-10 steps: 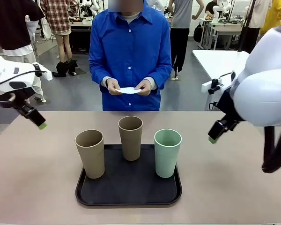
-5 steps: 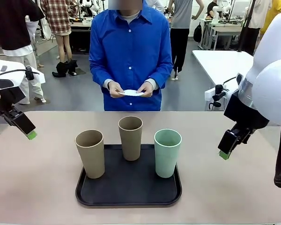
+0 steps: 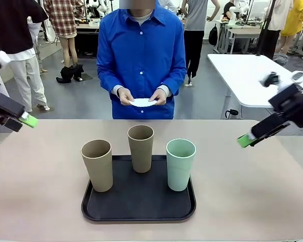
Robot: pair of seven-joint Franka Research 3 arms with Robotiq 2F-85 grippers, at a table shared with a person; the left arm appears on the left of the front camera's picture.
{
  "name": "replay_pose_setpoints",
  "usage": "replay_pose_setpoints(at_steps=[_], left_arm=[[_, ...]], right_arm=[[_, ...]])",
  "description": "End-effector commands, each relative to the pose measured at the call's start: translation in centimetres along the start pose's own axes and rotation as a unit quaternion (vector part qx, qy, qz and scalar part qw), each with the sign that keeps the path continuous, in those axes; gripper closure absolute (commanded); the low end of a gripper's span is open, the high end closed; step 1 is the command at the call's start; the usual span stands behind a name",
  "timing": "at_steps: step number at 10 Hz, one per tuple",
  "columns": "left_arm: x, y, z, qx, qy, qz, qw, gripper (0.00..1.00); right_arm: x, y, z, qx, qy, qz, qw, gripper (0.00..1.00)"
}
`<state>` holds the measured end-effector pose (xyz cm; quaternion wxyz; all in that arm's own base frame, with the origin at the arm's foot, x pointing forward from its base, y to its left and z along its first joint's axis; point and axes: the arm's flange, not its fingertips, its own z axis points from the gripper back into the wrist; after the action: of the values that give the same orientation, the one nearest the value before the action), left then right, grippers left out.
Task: Place coasters on the table and set cups on them.
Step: Pick up one Reusable plastic cup and place it on a coaster set by the human.
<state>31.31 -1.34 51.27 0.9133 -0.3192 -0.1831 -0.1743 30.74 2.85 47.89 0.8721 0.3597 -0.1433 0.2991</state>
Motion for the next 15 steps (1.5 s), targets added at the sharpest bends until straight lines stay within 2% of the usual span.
replay_pose_setpoints(at_steps=[1, 3, 6, 11, 15], left_arm=[[-1.9, 2.3, -0.5, -0.109, -0.022, 0.075, 0.991, 0.00], [-2.2, 5.7, -0.1, -0.119, -0.029, 0.130, 0.984, 0.00], [-3.1, 9.2, 2.0, -0.143, -0.010, 0.176, 0.974, 0.00], [-7.0, 8.5, 6.4, -0.188, -0.058, 0.165, 0.966, 0.00], [-8.6, 8.4, 6.3, -0.207, -0.083, 0.191, 0.956, 0.00]], right_arm=[[-4.0, -2.5, 0.0, 0.281, -0.114, -0.118, 0.946, 0.00], [-6.0, -5.1, 0.4, 0.300, -0.123, -0.160, 0.932, 0.00], [-9.0, -6.7, 1.8, 0.298, -0.111, -0.203, 0.926, 0.00], [-14.7, -6.8, 5.9, 0.262, -0.155, -0.250, 0.919, 0.00], [-15.4, -6.5, 6.9, 0.257, -0.168, -0.247, 0.919, 0.00]])
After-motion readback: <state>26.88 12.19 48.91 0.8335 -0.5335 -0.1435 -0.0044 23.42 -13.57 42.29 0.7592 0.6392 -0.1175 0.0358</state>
